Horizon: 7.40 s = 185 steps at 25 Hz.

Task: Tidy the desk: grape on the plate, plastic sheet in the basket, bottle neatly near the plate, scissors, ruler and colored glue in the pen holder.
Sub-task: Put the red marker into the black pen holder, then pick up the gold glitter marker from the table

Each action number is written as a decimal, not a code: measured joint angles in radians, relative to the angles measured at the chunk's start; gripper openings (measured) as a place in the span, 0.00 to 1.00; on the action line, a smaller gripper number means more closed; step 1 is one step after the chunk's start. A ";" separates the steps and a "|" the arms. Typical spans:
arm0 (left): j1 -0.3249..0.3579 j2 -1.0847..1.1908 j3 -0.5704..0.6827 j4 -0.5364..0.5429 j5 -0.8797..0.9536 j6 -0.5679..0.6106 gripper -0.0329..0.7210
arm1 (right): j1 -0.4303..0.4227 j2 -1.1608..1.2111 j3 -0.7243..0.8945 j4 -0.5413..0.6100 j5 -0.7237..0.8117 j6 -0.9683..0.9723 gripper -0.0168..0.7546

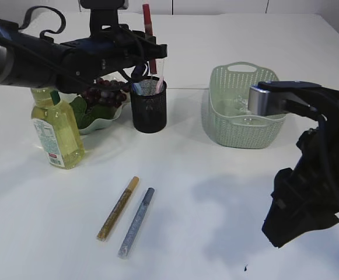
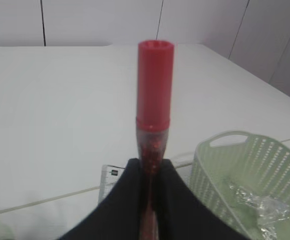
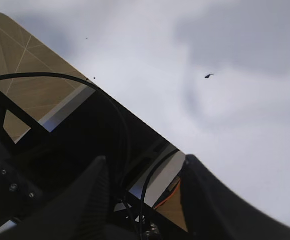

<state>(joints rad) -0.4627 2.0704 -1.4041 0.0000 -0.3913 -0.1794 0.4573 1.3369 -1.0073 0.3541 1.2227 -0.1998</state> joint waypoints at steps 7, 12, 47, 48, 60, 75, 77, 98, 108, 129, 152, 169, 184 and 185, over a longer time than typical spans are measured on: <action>0.024 0.036 -0.028 0.000 0.011 0.000 0.09 | 0.000 0.000 0.000 0.000 0.000 0.000 0.51; 0.030 0.036 -0.028 0.012 0.011 0.000 0.10 | 0.000 0.000 0.000 0.000 0.000 -0.002 0.51; 0.026 -0.169 -0.031 0.053 0.449 0.000 0.47 | 0.000 0.000 0.000 0.000 0.000 -0.004 0.51; 0.024 -0.197 -0.031 0.043 0.528 0.000 0.47 | 0.000 0.000 0.000 0.000 0.000 -0.004 0.51; -0.070 -0.323 -0.049 -0.046 1.351 0.001 0.45 | 0.000 0.000 0.000 0.000 0.000 -0.004 0.51; -0.156 -0.132 -0.051 -0.069 1.555 0.000 0.44 | 0.000 0.000 0.000 0.031 0.000 -0.004 0.51; -0.156 -0.101 -0.051 -0.069 1.555 -0.004 0.44 | 0.000 0.000 0.000 0.031 0.000 -0.006 0.51; -0.152 0.056 -0.055 -0.037 1.398 -0.052 0.44 | 0.000 0.000 0.000 0.034 0.000 -0.006 0.51; -0.146 0.092 -0.055 -0.016 1.384 -0.064 0.44 | 0.000 0.000 0.000 0.034 0.000 -0.006 0.51; -0.146 0.094 -0.055 0.000 1.340 -0.066 0.42 | 0.000 0.000 0.000 0.034 0.000 -0.006 0.51; -0.123 0.094 -0.055 -0.006 1.312 -0.068 0.41 | 0.000 0.000 0.000 0.034 0.000 -0.008 0.51; -0.123 0.094 -0.055 -0.041 1.342 -0.051 0.36 | 0.000 0.000 0.000 0.034 0.000 -0.008 0.51; -0.123 0.107 -0.055 -0.046 1.343 -0.049 0.36 | 0.000 0.000 0.000 0.034 0.000 -0.008 0.51; -0.123 0.109 -0.055 -0.046 1.343 -0.049 0.36 | 0.000 0.000 0.000 0.034 0.000 -0.008 0.51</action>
<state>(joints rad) -0.5856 2.1791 -1.4588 -0.0463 0.9513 -0.2284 0.4573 1.3369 -1.0073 0.3885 1.2227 -0.2074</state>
